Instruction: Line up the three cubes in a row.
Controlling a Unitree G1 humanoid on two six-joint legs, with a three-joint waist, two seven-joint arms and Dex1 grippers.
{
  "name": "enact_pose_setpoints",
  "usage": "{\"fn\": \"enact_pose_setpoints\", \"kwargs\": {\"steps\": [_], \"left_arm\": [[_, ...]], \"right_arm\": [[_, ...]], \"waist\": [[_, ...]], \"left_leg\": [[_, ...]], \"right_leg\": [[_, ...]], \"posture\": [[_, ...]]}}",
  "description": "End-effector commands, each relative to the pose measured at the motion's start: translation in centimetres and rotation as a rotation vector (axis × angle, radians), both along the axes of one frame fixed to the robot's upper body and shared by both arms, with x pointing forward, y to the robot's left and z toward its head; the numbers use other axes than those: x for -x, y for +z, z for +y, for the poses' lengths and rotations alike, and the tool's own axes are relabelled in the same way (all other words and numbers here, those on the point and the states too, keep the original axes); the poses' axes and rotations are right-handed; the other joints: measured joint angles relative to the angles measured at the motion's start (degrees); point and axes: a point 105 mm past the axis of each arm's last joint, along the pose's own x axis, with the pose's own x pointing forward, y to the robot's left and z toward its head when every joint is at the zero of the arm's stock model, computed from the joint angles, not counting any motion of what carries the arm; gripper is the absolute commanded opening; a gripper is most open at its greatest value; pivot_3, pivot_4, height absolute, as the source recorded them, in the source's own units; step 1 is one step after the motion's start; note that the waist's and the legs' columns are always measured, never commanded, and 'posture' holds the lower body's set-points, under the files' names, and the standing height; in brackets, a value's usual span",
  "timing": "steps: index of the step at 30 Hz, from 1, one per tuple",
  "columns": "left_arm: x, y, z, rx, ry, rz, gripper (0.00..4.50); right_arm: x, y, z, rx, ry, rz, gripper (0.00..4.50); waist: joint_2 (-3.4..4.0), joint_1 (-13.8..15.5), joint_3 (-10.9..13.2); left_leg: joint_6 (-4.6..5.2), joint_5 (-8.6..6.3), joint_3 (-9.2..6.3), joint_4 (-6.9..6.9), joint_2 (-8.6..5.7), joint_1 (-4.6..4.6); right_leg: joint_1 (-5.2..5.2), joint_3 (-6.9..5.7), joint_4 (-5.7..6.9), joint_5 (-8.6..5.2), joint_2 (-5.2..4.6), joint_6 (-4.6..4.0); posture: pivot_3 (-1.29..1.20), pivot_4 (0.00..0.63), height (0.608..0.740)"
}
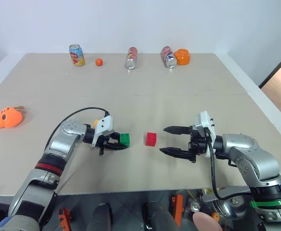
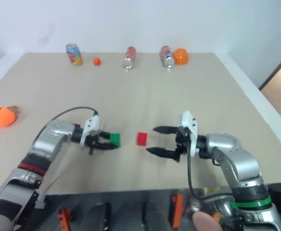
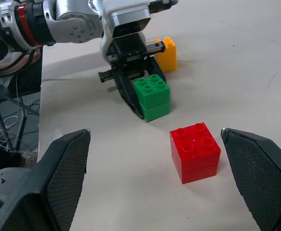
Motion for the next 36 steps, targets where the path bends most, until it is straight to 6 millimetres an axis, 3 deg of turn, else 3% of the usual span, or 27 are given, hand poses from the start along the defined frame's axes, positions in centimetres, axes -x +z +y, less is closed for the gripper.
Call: {"fn": "enact_pose_setpoints", "kwargs": {"steps": [1, 17, 31, 33, 36], "left_arm": [[-0.8, 1.0, -0.4, -0.003, -0.010, -0.056, 1.33], [-1.4, 0.4, -0.6, -0.050, -0.046, -0.067, 1.33], [-0.6, -0.6, -0.8, -0.063, -0.073, -0.041, 1.33], [-0.3, -0.5, -0.9, -0.052, -0.076, -0.016, 2.40], [0.0, -0.3, -0.9, -0.035, -0.083, 0.019, 3.43]], "right_arm": [[0.3, 1.4, 0.4, -0.017, 0.022, -0.061, 4.50], [0.2, 1.5, 0.5, -0.024, 0.012, -0.063, 4.50], [0.1, 1.4, 0.5, -0.024, 0.003, -0.065, 4.50], [0.1, 1.5, 0.5, -0.025, 0.001, -0.066, 4.50], [0.0, 1.5, 0.5, -0.024, 0.001, -0.068, 4.50]], "waist": [[0.00, 0.0, 0.0], [0.00, 0.0, 0.0], [0.00, 0.0, 0.0], [0.00, 0.0, 0.0], [0.00, 0.0, 0.0]], "left_leg": [[0.00, 0.00, 0.00, 0.00, 0.00, 0.00], [0.00, 0.00, -0.02, 0.00, 0.00, -0.01], [0.00, 0.00, -0.02, 0.02, 0.00, 0.00], [0.00, 0.00, -0.02, 0.02, 0.00, 0.00], [0.00, 0.00, -0.02, 0.02, 0.00, 0.00]], "right_leg": [[0.00, 0.01, 0.00, 0.00, 0.00, 0.00], [0.01, 0.02, 0.00, 0.01, 0.03, 0.02], [0.04, 0.04, 0.00, 0.01, 0.04, 0.02], [0.04, 0.04, 0.00, 0.01, 0.04, 0.02], [0.04, 0.05, 0.00, 0.01, 0.04, 0.02]], "posture": [[0.00, 0.150, 0.740], [0.00, 0.150, 0.740], [0.00, 0.150, 0.740], [0.00, 0.150, 0.740], [0.00, 0.150, 0.740]]}}
